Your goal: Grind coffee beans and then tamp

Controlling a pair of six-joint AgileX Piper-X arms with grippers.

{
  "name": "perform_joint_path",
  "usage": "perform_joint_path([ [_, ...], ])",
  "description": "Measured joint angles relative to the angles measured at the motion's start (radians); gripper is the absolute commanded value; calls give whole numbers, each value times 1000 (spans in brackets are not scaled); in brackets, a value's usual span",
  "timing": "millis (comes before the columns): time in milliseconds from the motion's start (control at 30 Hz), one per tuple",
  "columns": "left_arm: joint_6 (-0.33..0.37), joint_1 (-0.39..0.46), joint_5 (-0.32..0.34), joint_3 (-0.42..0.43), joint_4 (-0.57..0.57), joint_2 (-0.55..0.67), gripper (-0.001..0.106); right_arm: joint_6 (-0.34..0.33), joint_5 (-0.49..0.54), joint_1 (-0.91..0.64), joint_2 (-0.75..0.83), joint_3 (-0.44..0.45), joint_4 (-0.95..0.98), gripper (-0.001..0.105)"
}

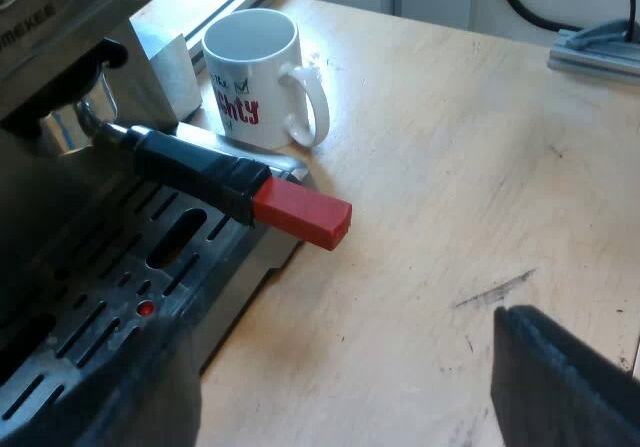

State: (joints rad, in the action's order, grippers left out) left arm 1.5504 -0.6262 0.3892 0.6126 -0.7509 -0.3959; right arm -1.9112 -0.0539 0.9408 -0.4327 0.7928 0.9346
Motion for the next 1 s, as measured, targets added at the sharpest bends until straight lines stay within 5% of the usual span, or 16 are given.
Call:
perform_joint_path([
  [367, 0, 0, 2, 0, 5, 0, 64, 28, 94, 150, -162, 0, -23, 55],
  [1000, -21, 0, 2, 0, 5, 0, 64, 381, 602, 485, -399, -2, -111, 55],
])
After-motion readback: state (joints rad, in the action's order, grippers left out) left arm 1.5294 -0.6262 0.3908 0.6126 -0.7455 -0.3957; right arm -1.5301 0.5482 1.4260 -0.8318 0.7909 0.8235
